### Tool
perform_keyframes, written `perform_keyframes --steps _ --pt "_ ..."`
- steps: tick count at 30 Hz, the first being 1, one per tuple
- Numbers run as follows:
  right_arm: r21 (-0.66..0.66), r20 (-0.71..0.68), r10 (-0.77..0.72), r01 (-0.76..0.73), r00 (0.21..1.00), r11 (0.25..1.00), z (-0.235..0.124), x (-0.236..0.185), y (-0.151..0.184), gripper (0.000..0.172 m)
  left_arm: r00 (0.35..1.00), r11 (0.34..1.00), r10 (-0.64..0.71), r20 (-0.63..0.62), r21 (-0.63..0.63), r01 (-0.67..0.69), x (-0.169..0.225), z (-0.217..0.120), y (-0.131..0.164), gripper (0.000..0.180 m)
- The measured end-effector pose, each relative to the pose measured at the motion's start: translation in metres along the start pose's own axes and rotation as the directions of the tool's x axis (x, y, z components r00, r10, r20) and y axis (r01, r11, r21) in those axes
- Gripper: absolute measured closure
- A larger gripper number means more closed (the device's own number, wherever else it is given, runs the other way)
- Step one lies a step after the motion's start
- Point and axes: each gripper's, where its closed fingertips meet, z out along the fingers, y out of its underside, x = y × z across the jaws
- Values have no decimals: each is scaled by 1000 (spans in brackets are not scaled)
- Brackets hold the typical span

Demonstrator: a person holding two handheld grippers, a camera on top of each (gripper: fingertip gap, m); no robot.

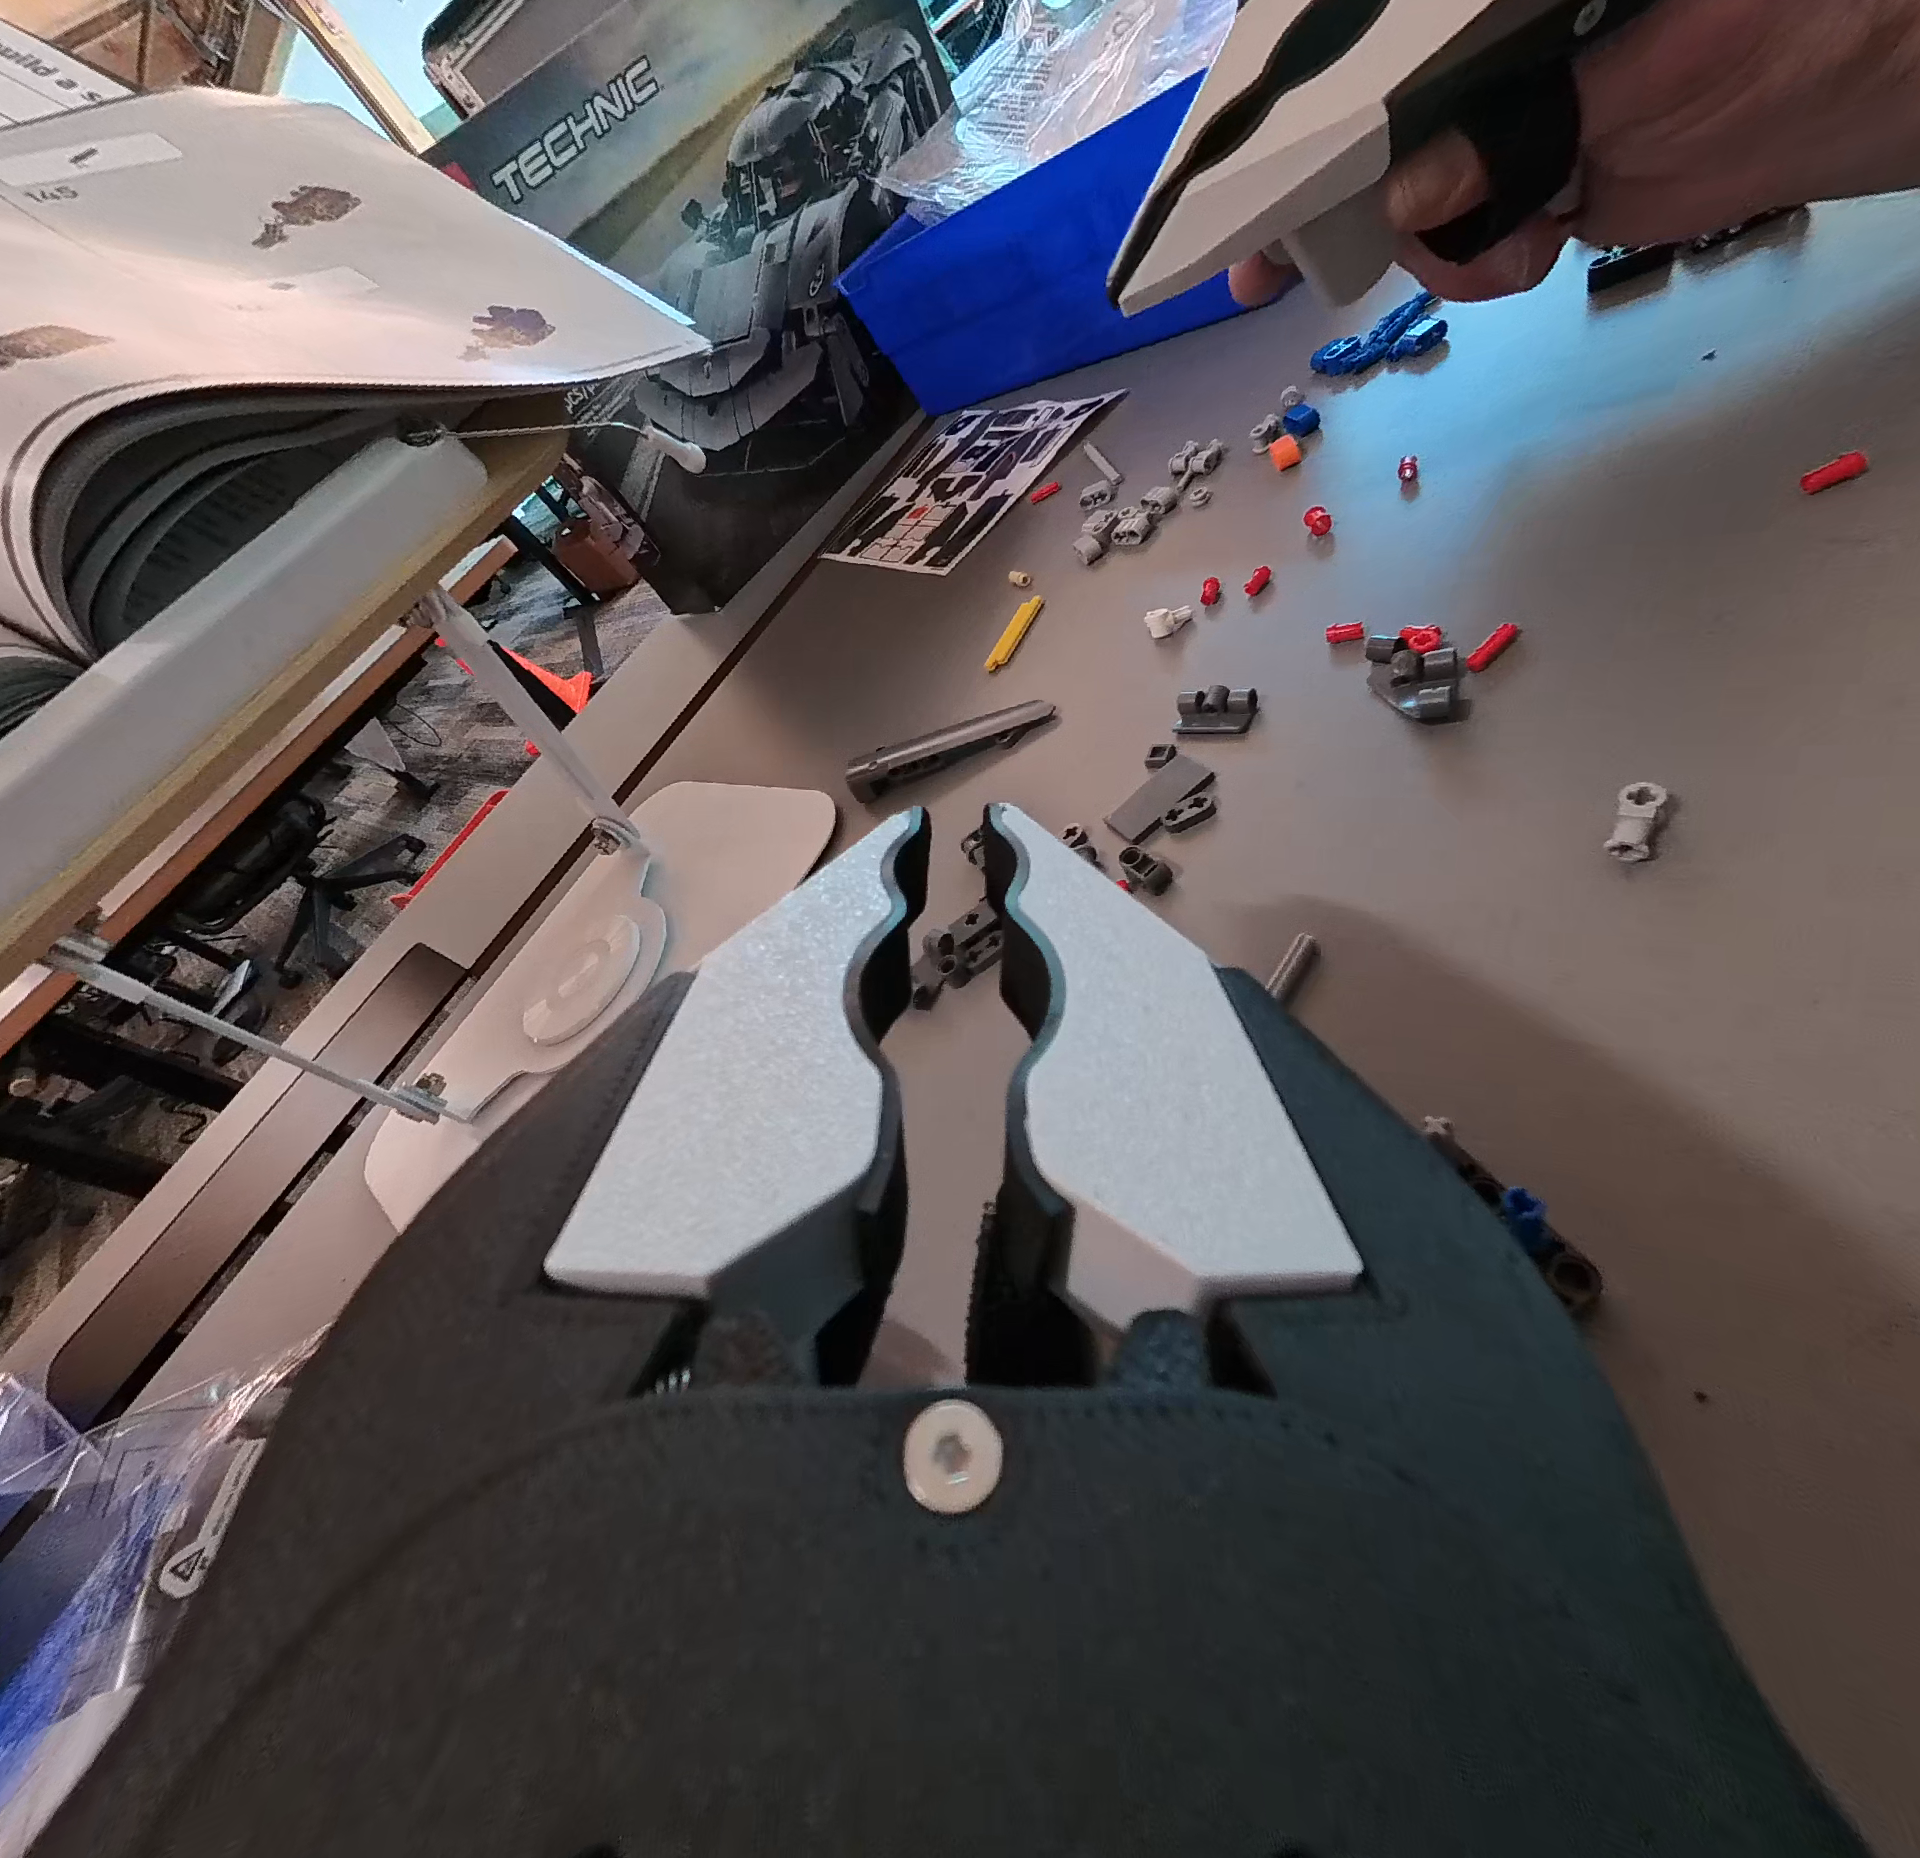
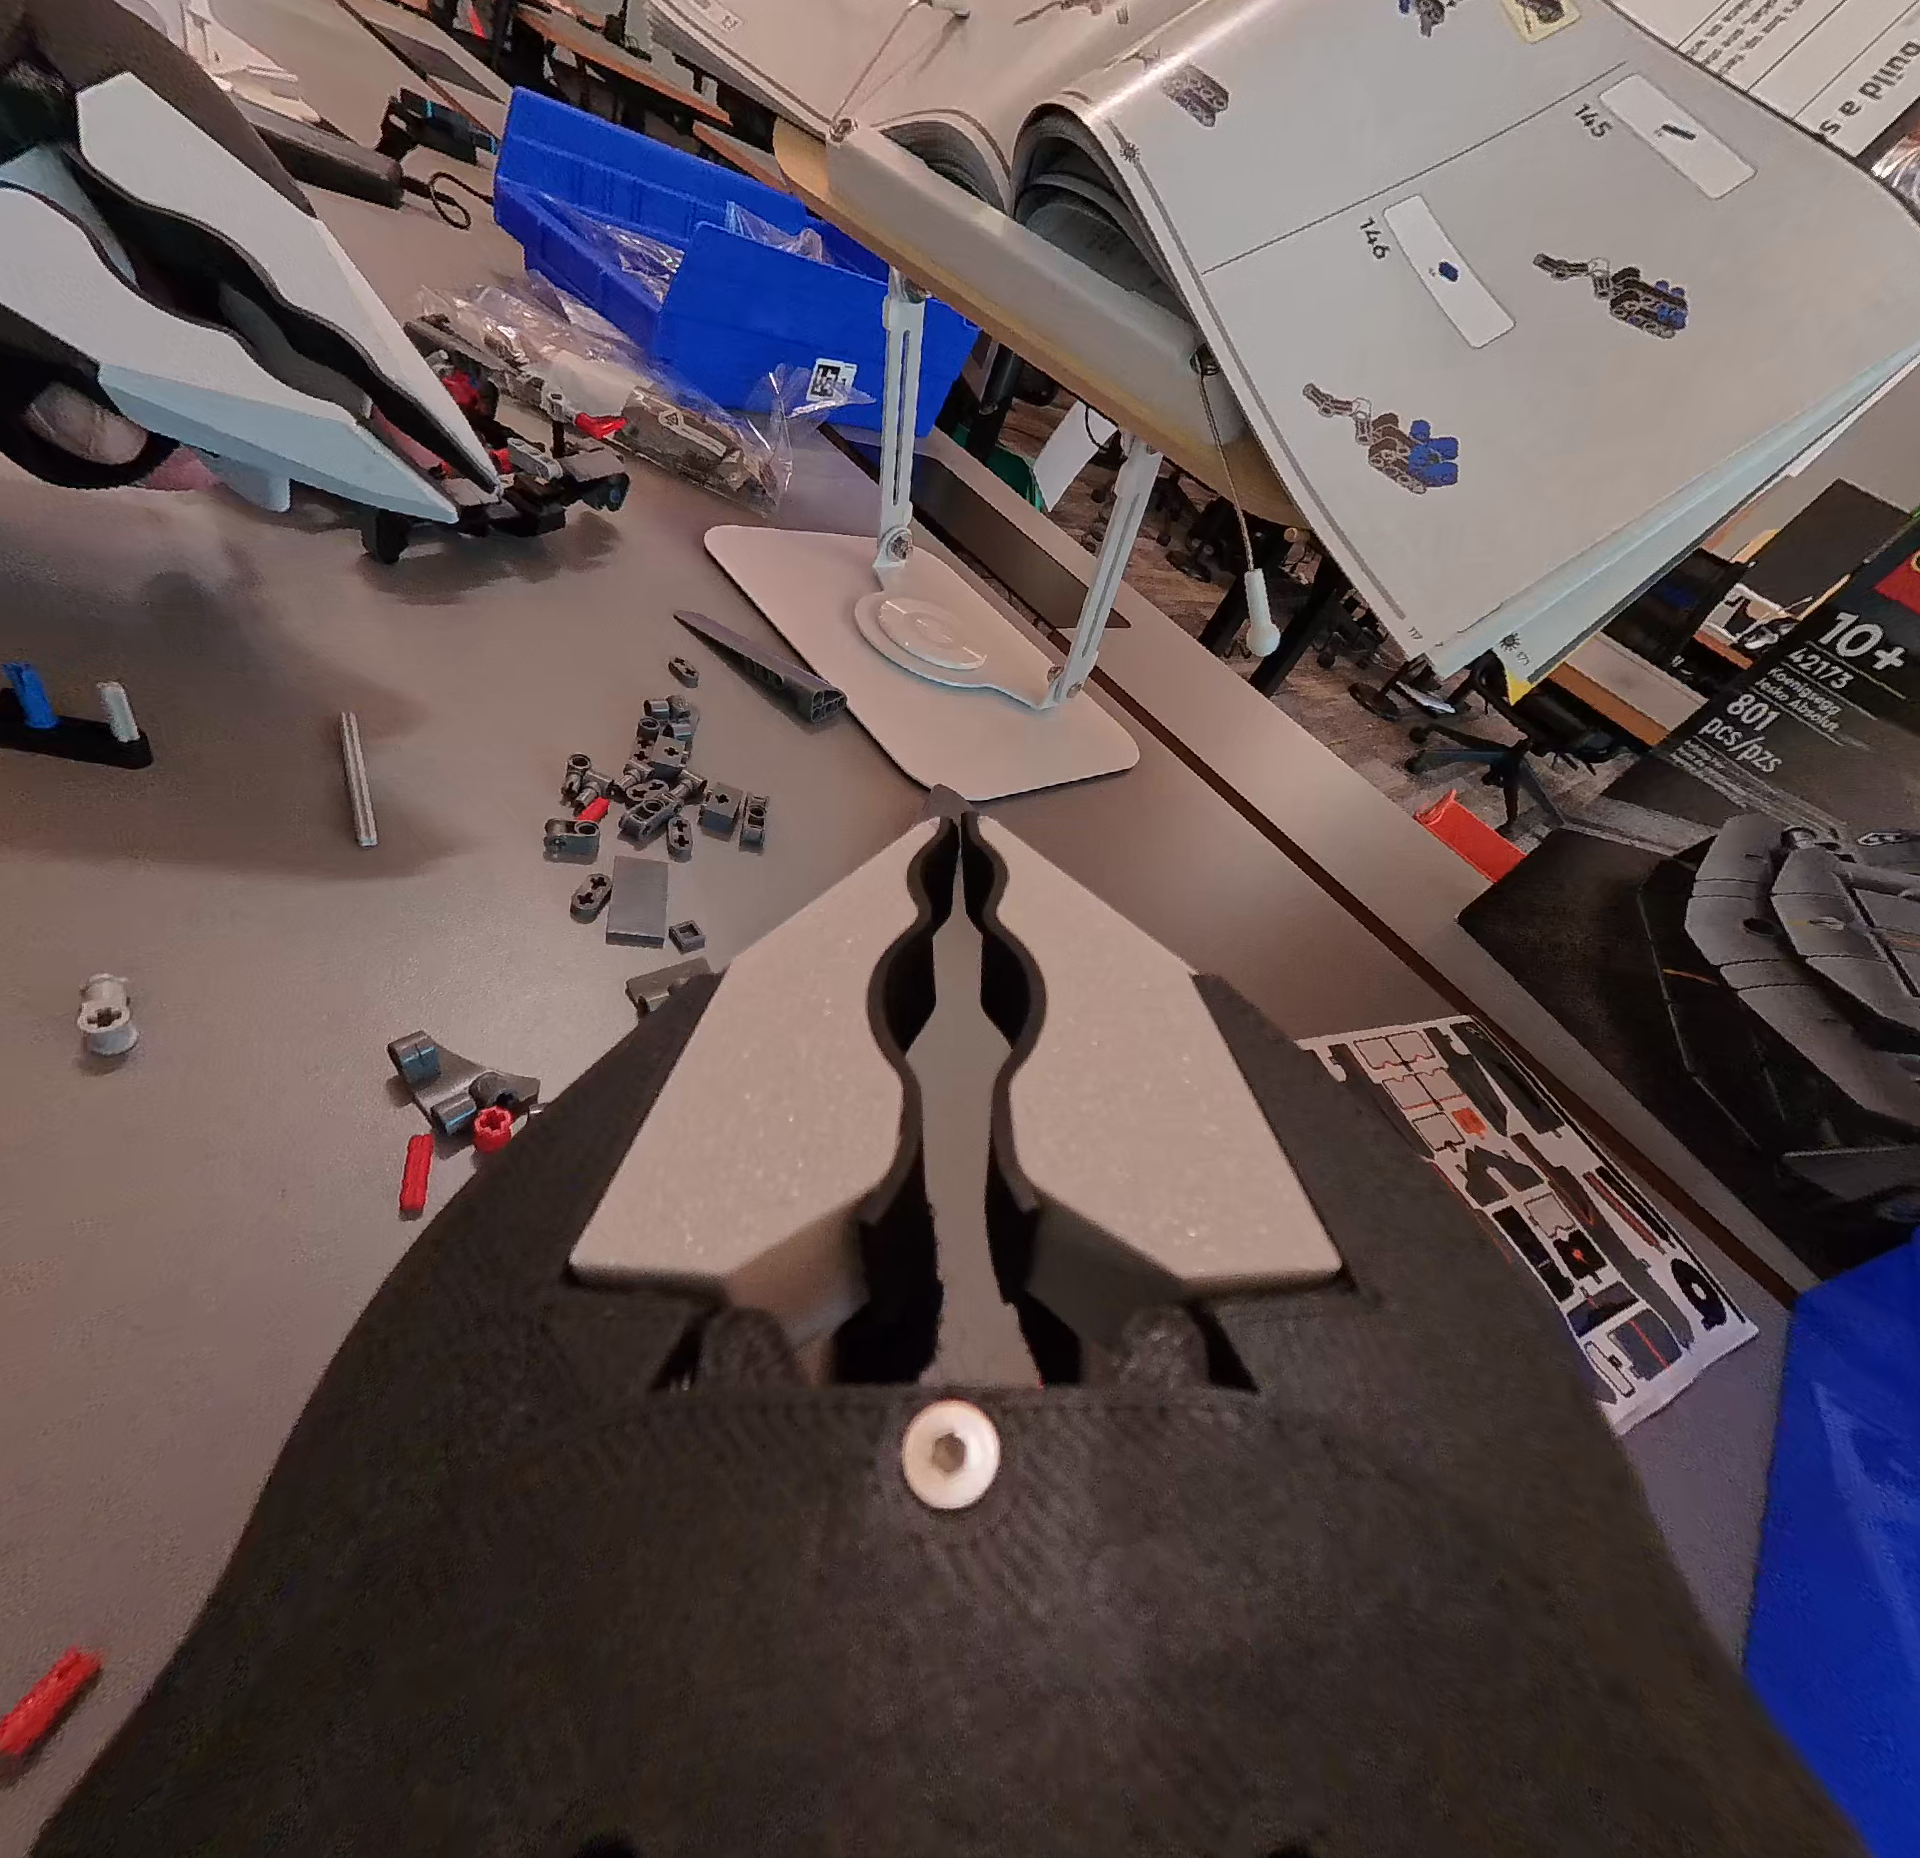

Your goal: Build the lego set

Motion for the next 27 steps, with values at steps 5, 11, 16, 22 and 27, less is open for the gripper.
perform_keyframes --steps 5,11,16,22,27 --pt "-7 -7 6 -6 1000 1000 0 3 3 172 1000 1000 1 -5 -2 -1 2 1 0 172" --pt "-14 -15 10 -11 1000 1000 0 5 5 172 1000 1000 -4 18 5 4 -2 0 -2 170" --pt "-20 -14 4 -4 1000 1000 1 4 7 172 1000 1000 -11 22 4 11 -3 1 -1 163" --pt "-24 -17 -8 7 1000 1000 0 5 7 172 1000 1000 -10 19 -4 10 -1 3 1 157" --pt "-28 -17 -11 11 1000 1000 0 6 9 172 1000 1000 -7 14 -9 7 1 5 2 164"
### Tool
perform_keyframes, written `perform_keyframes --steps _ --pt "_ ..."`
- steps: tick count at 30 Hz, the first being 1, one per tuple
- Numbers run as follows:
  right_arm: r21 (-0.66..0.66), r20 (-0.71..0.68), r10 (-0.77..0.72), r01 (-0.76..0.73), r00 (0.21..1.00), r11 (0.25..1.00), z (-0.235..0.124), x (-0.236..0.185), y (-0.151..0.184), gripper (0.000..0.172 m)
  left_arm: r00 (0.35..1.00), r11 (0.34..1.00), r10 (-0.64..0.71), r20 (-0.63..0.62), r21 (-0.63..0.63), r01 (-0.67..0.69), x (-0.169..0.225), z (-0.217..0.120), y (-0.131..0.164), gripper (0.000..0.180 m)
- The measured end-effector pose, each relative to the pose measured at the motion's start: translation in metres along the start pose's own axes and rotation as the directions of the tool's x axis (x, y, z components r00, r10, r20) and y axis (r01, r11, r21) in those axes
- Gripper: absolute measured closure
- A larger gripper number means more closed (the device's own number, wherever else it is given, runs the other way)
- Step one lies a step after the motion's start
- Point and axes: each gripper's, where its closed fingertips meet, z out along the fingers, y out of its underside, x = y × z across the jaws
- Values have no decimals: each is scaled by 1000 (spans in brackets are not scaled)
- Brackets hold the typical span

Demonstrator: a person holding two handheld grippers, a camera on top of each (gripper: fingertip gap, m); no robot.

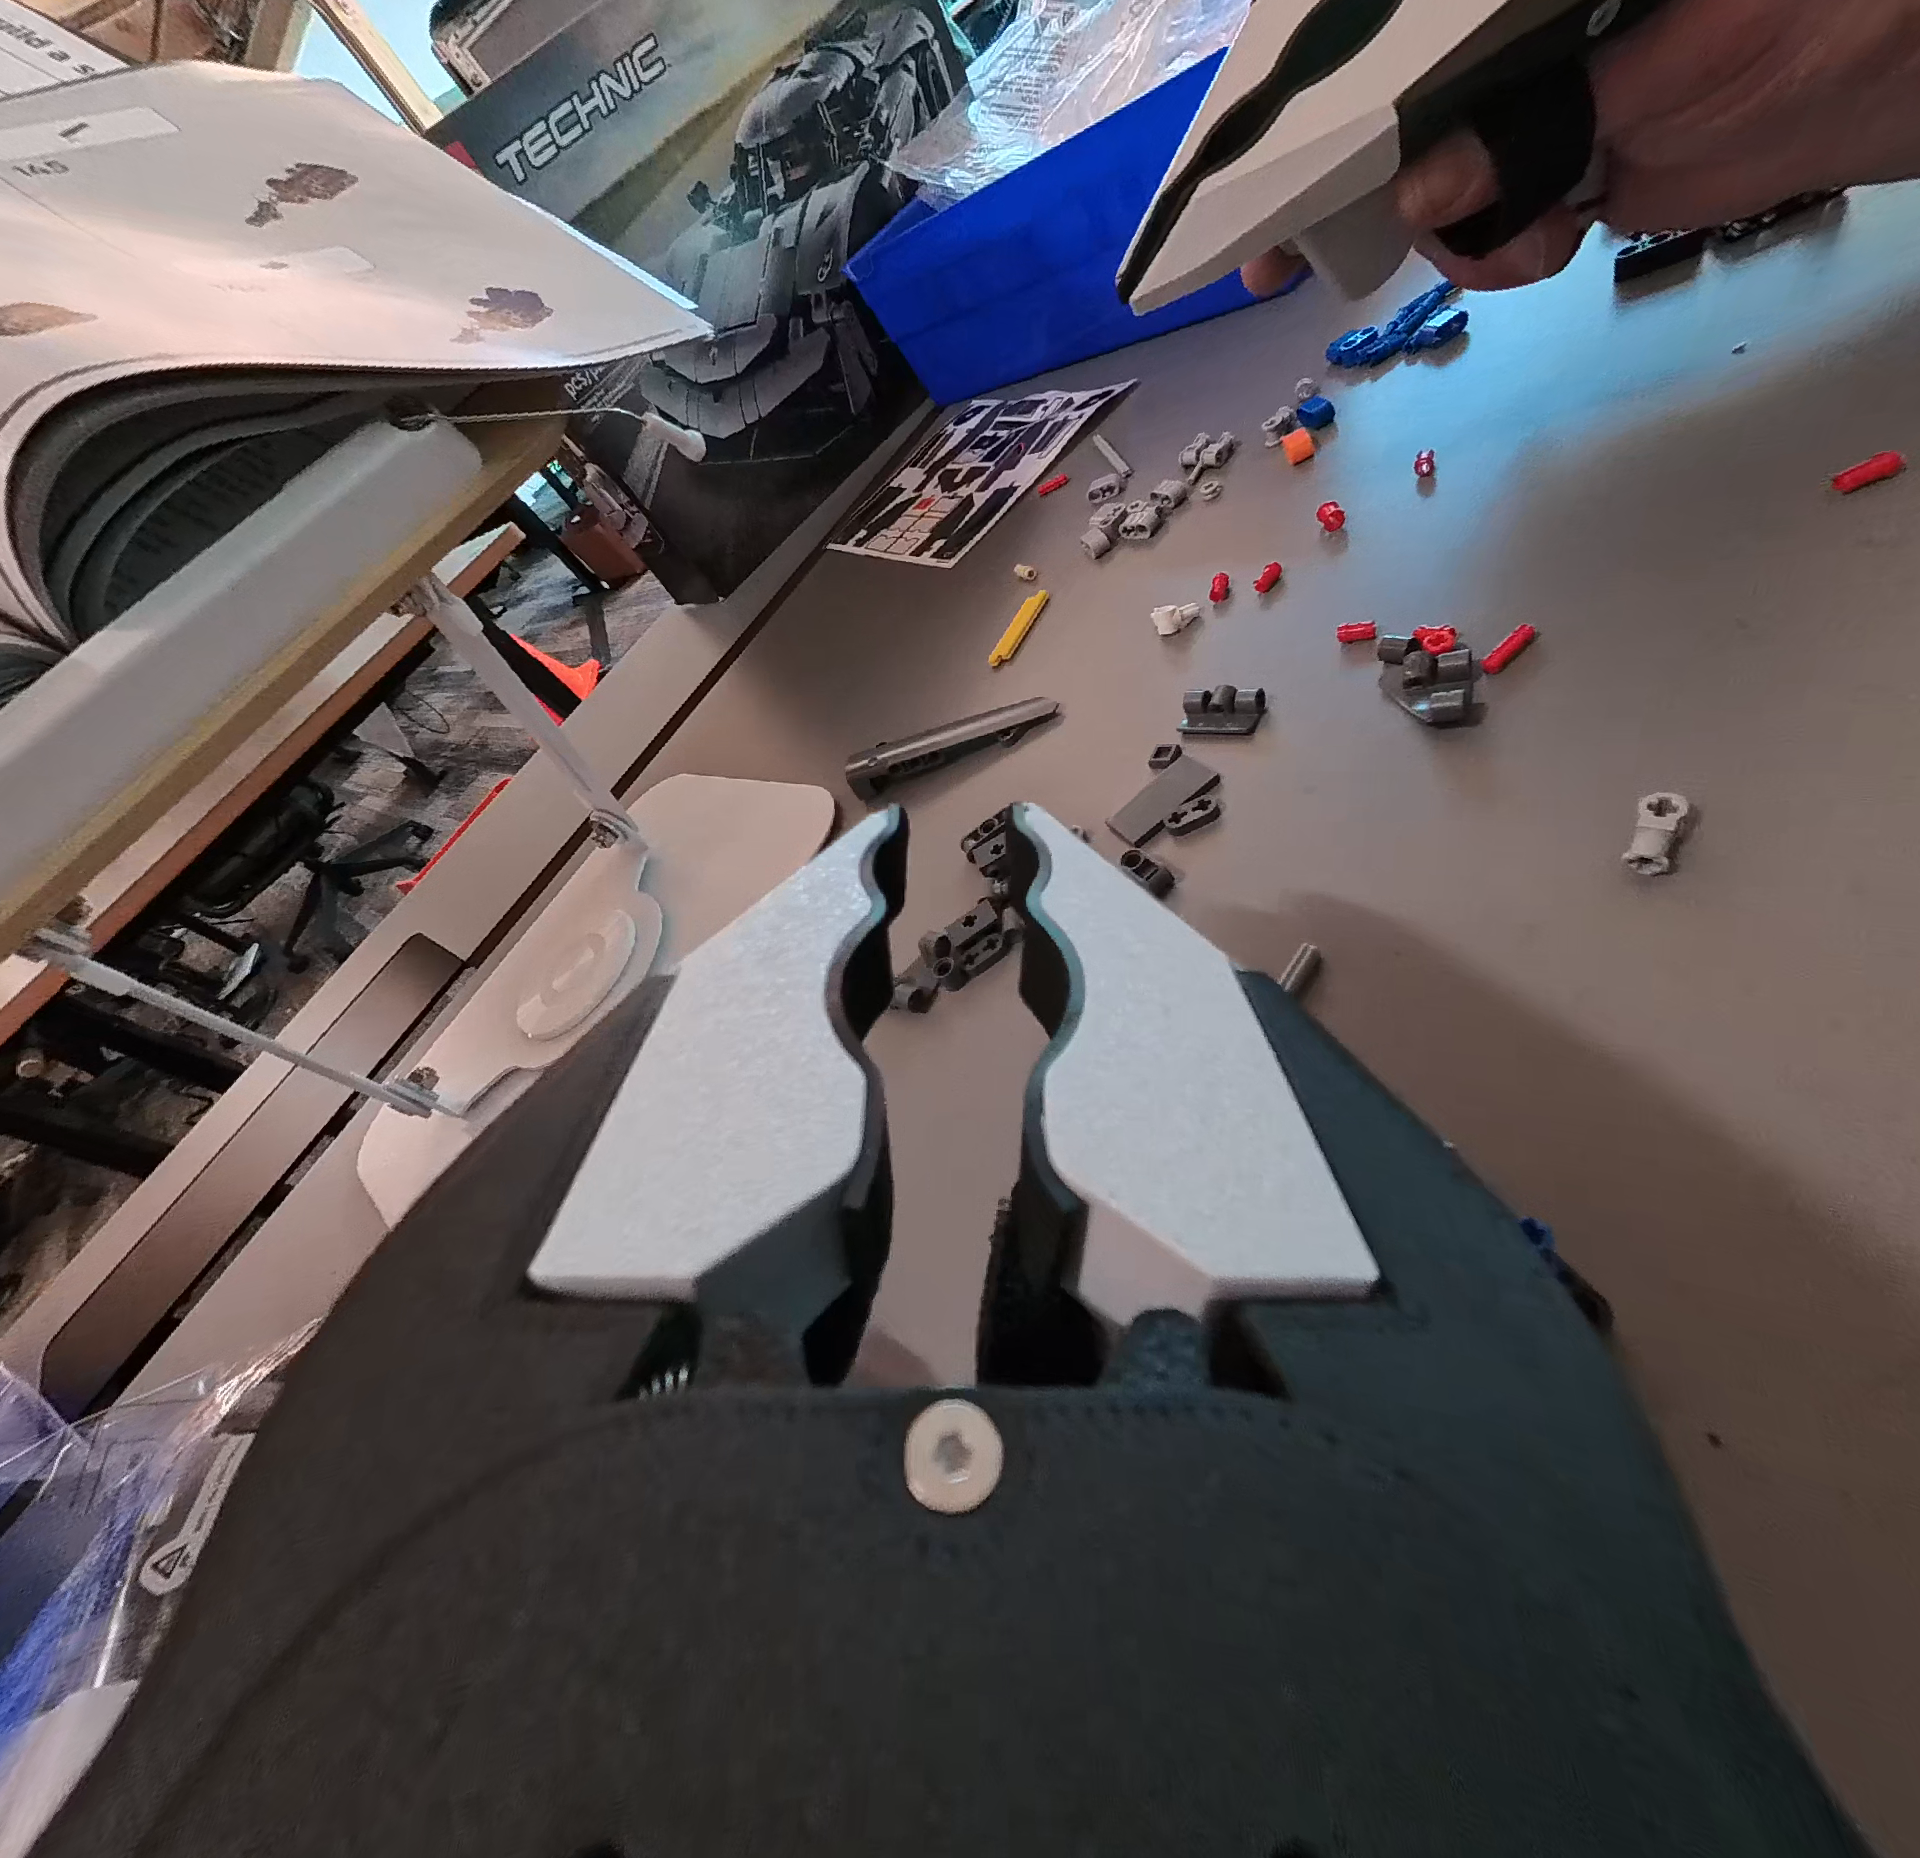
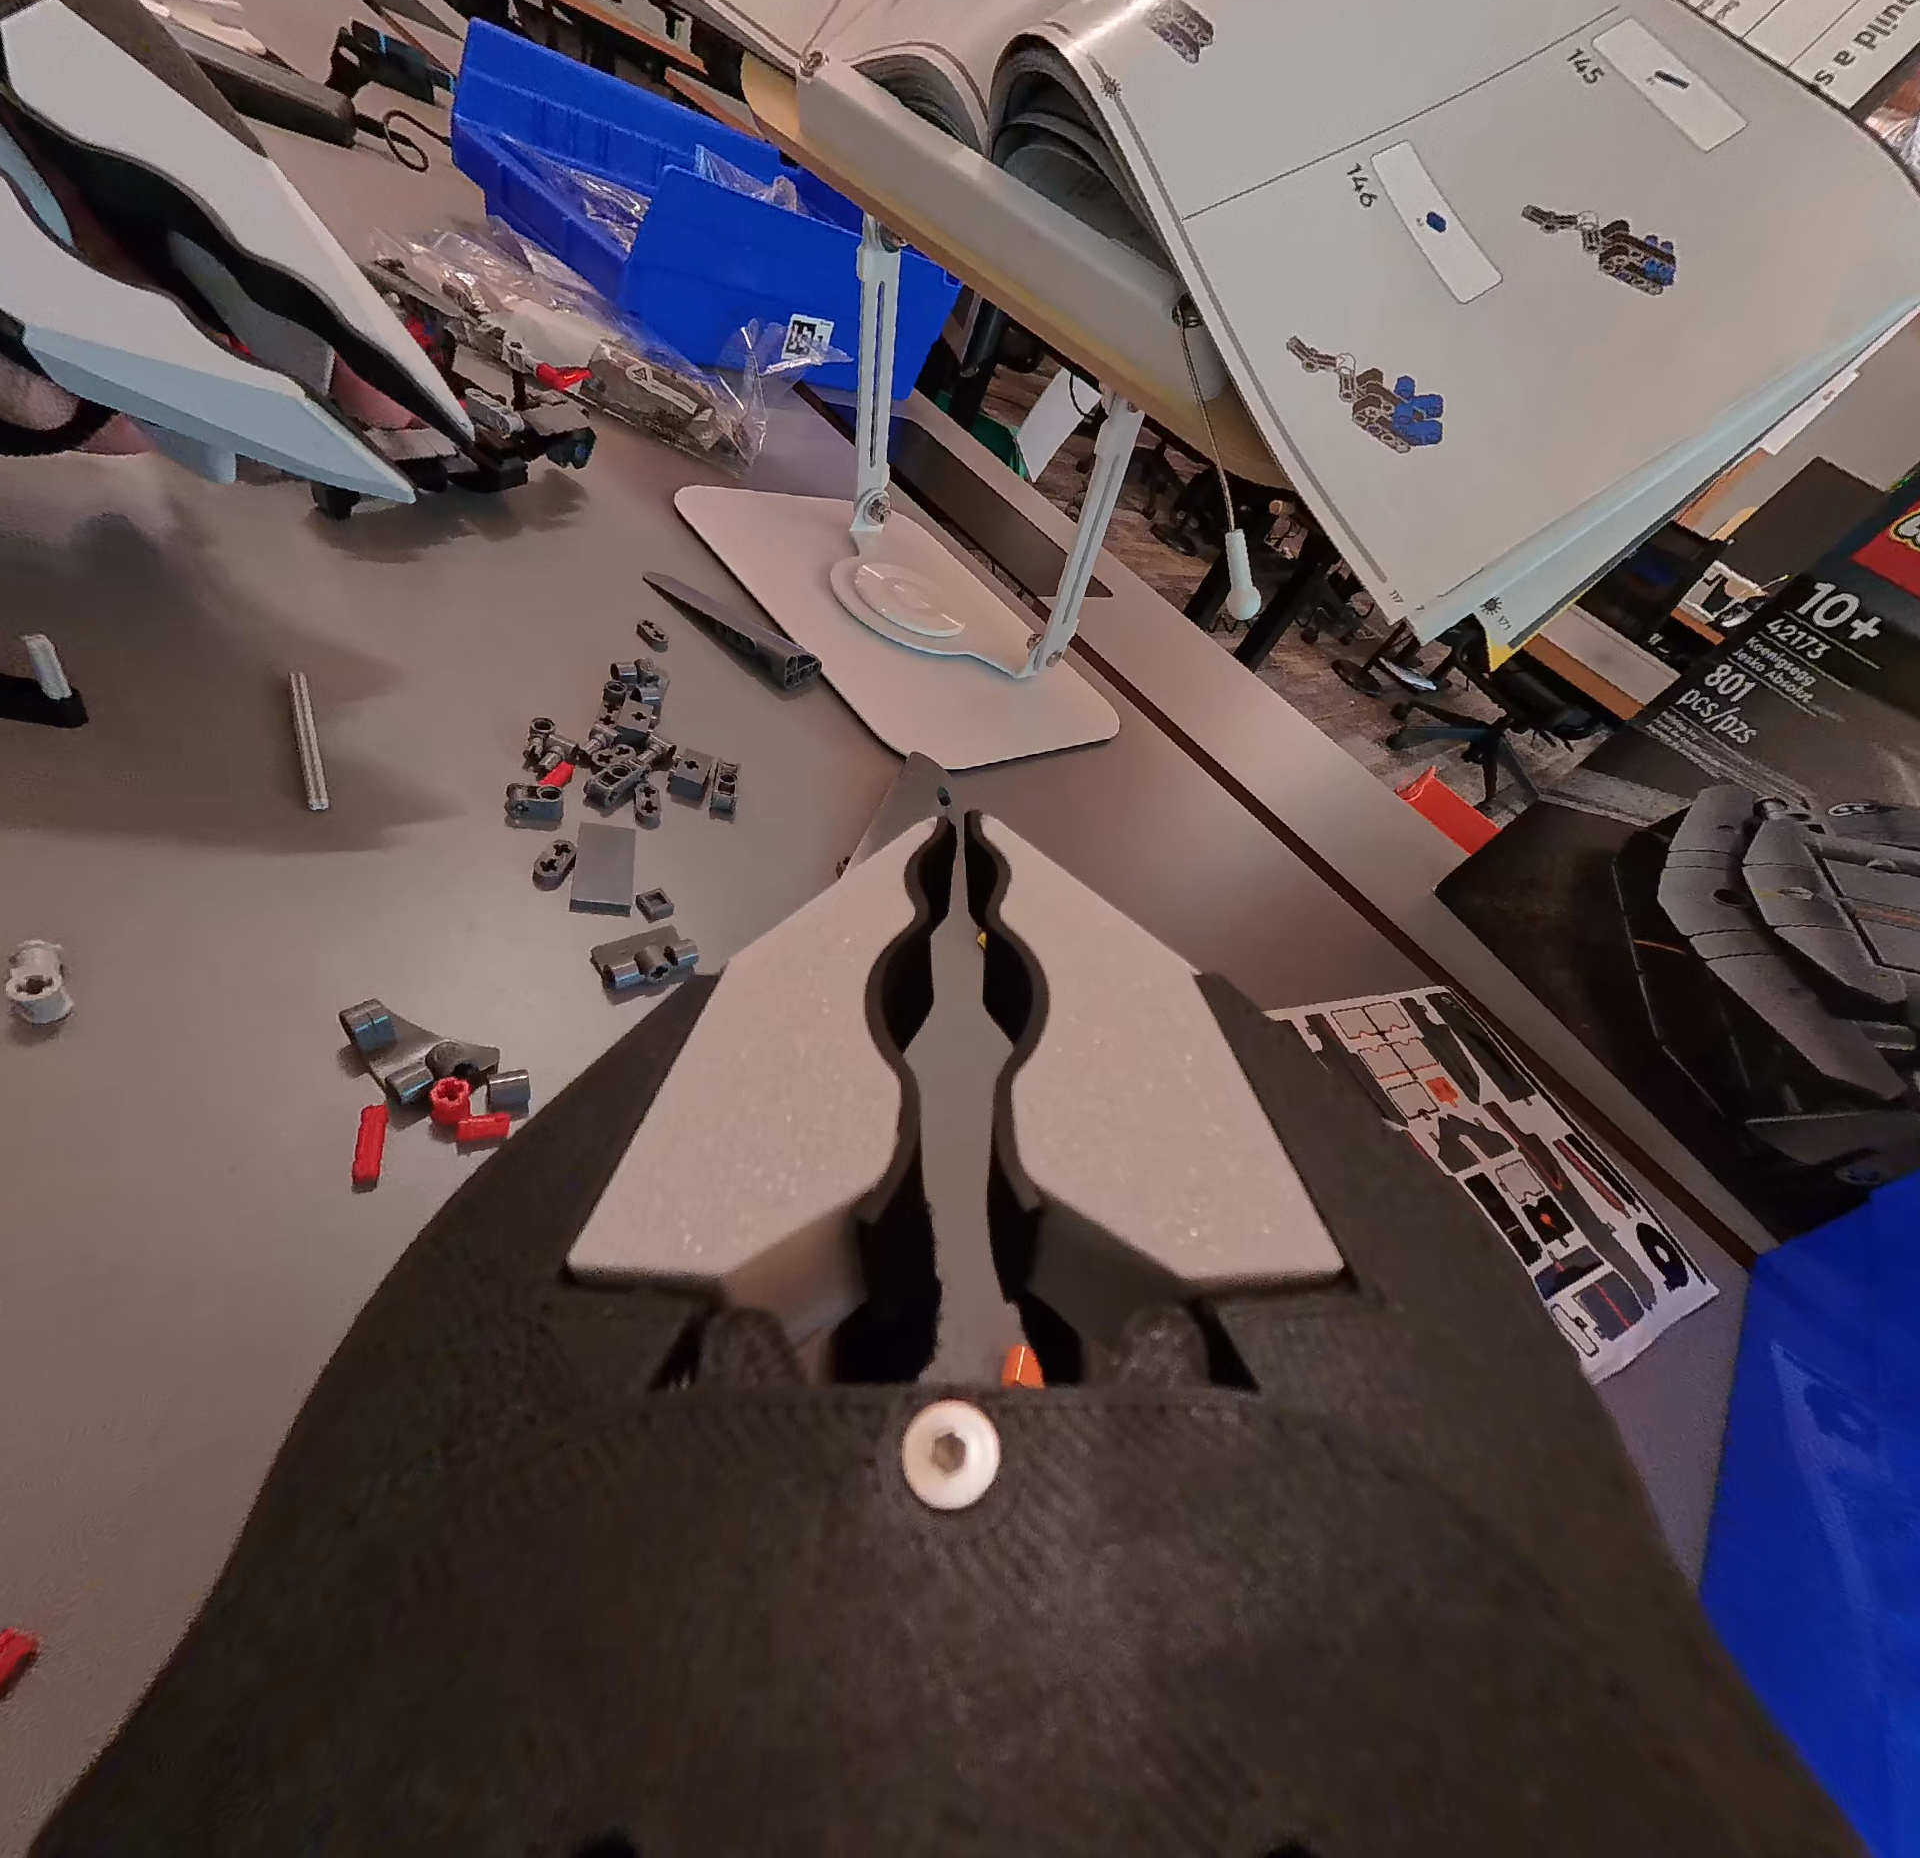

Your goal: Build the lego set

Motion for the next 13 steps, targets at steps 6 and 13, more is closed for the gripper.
perform_keyframes --steps 6,13 --pt "-10 9 -1 1 1000 1000 0 -1 3 172 1000 1000 5 -6 -2 -5 2 2 1 173" --pt "-25 2 -10 10 1000 1000 1 2 6 172 1000 1000 13 -12 -19 -14 0 4 9 180"
